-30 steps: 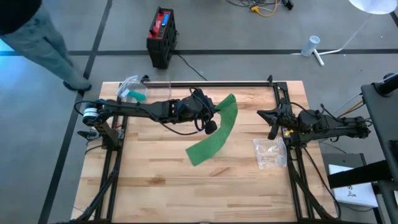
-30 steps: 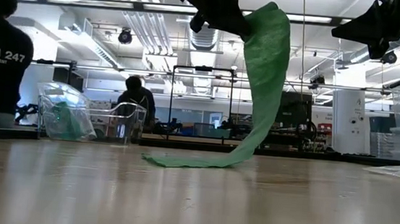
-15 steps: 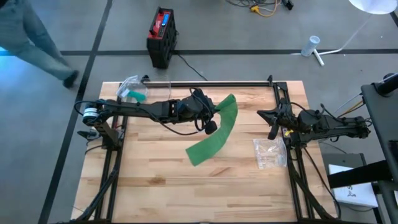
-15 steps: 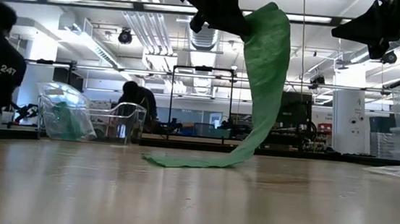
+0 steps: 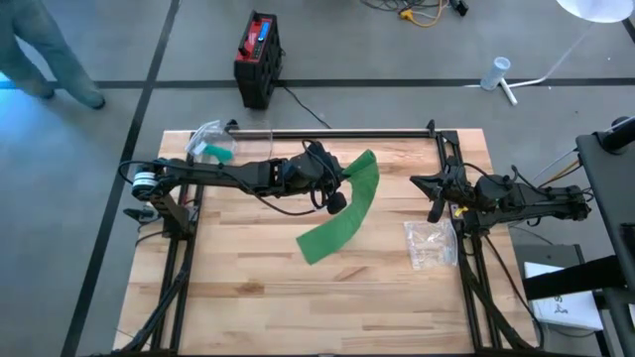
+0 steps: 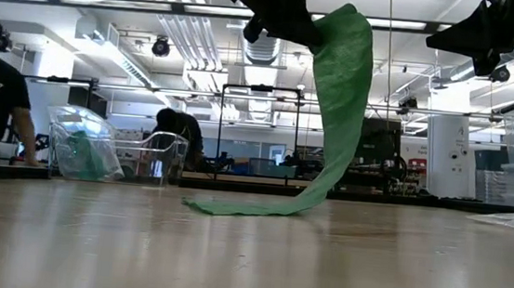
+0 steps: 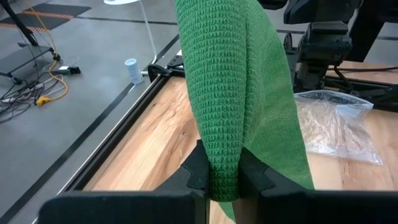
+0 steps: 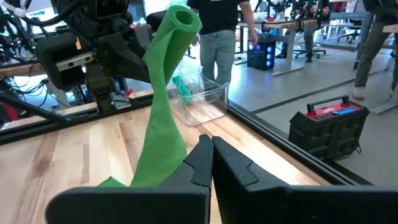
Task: Roll bandage
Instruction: Roll the green bandage
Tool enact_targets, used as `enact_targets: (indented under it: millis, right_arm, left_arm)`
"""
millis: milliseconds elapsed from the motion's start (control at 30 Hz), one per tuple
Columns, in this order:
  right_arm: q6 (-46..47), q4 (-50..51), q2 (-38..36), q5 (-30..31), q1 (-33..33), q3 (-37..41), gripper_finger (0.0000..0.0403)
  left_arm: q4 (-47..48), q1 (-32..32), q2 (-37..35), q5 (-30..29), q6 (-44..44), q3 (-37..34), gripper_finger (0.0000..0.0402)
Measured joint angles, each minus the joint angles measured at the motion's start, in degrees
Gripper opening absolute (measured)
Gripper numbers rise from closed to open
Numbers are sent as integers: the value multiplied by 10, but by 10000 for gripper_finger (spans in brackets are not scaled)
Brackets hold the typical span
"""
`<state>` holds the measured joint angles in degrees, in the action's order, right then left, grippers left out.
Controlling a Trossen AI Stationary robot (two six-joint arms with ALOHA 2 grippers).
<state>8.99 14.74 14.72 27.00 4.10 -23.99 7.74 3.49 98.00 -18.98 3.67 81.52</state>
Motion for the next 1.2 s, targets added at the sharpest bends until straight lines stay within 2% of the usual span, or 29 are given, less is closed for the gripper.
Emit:
enact_targets:
  millis: [700,967,1200]
  right_arm:
    - [0,0,0,0,0,0,2]
    - [0,0,0,0,0,0,2]
    - [0,0,0,0,0,0,2]
  left_arm:
    - [43,0,-1,0,14,0,23]
    - [66,-1,-1,0,-24,0,23]
    - [98,-1,-2,0,-101,0,23]
